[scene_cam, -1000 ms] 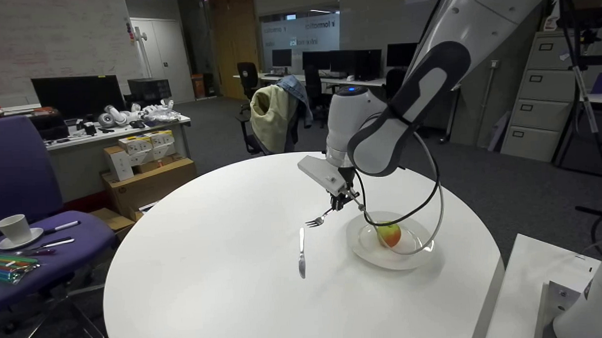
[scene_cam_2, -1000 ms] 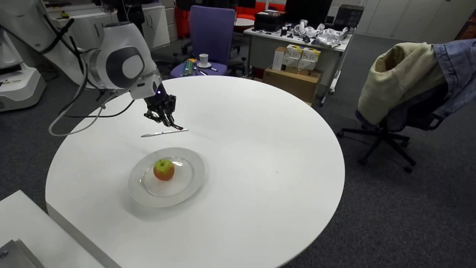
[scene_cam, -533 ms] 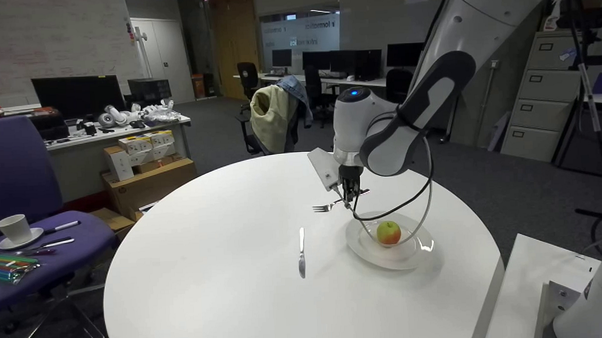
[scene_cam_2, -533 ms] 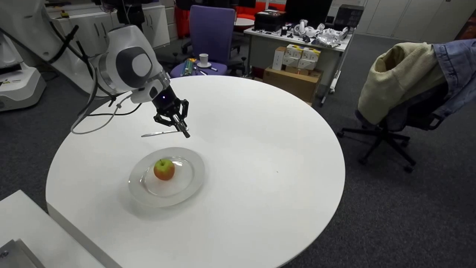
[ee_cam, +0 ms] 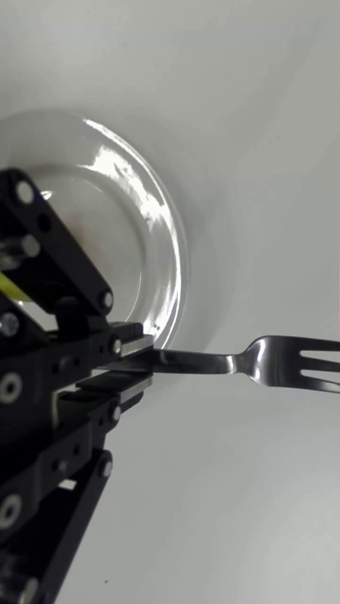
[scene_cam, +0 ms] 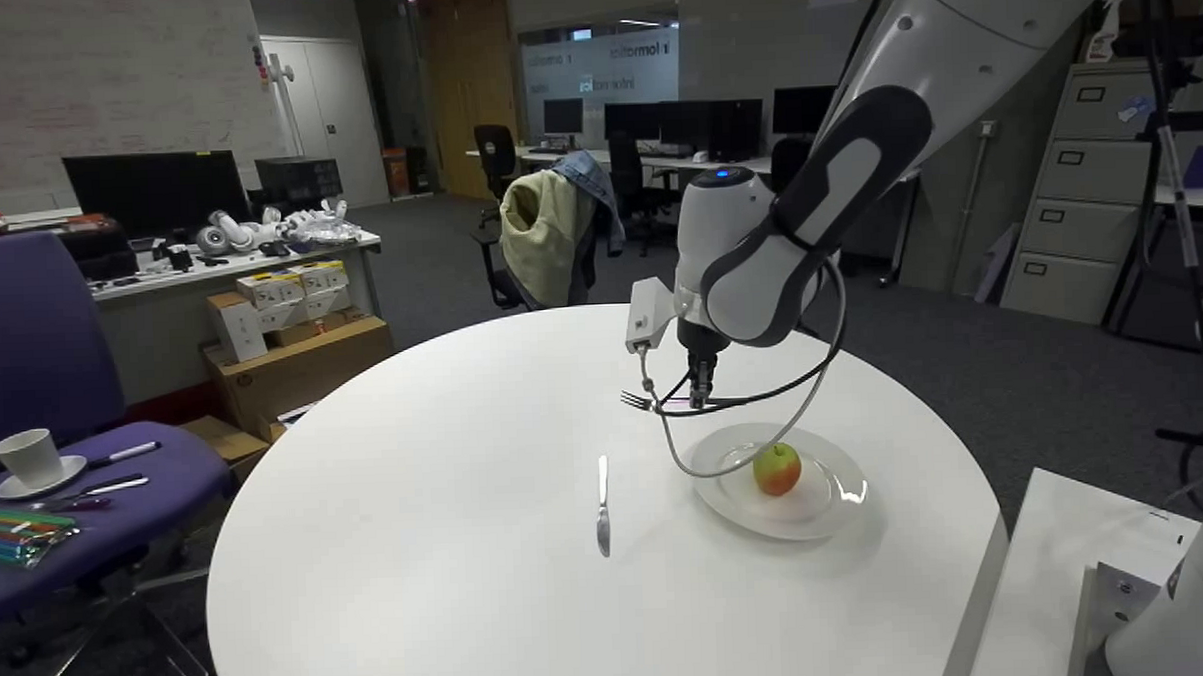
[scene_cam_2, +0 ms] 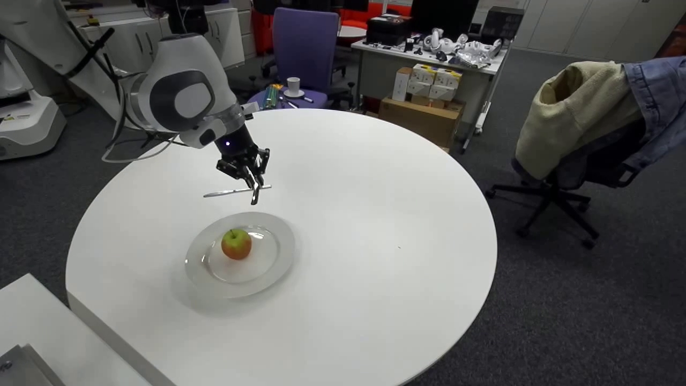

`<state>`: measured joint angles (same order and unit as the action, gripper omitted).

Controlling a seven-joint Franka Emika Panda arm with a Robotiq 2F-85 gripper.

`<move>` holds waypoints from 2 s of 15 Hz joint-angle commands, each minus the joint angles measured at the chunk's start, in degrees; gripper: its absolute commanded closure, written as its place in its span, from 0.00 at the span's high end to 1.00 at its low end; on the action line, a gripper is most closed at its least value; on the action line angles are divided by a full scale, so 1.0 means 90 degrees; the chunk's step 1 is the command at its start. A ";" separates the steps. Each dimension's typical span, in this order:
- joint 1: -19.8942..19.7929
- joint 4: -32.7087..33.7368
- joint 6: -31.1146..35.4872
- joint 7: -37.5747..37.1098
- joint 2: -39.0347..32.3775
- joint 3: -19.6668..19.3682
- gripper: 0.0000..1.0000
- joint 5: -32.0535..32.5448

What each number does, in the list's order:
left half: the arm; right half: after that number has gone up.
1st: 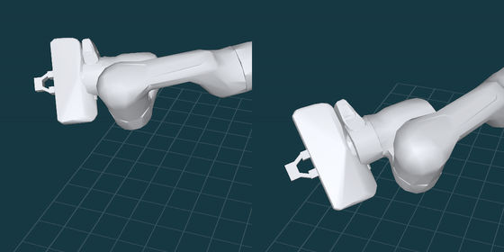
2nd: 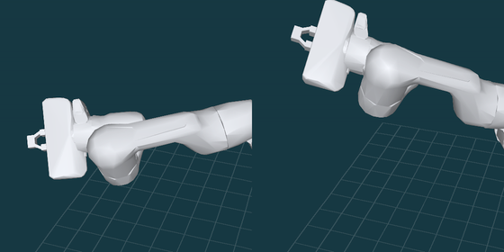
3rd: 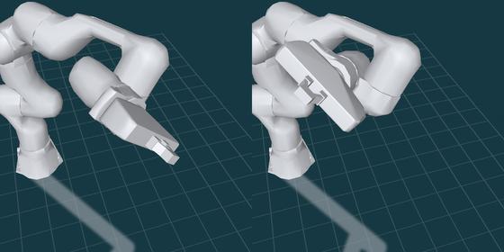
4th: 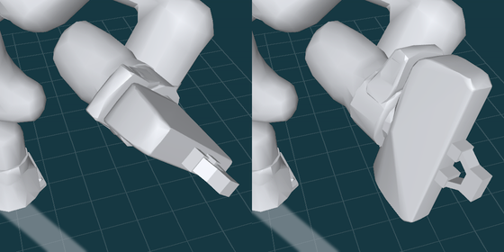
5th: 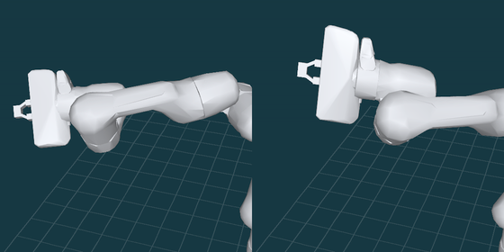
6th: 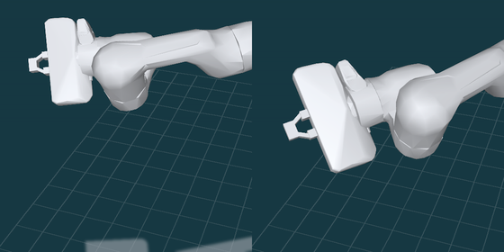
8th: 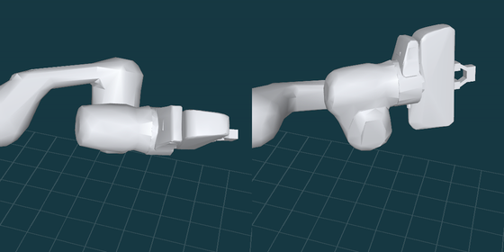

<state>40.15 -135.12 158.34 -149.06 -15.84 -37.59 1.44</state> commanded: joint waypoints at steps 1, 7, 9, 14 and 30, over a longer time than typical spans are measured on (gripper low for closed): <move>0.1033 -0.0355 0.0484 0.0000 0.0096 -0.0741 0.04 -0.1129; 0.2156 -0.0594 0.0802 -0.0008 0.0109 -0.0971 0.04 -0.1886; 0.2349 -0.0645 0.0810 -0.0012 0.0206 -0.0927 0.04 -0.1851; 0.2127 -0.0417 0.0527 -0.0019 -0.0102 -0.0754 0.15 -0.1777; 0.3634 -0.0704 0.1066 -0.0004 -0.1426 -0.1014 0.04 -0.5322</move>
<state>66.32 -139.24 163.96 -149.09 -27.08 -42.06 -36.64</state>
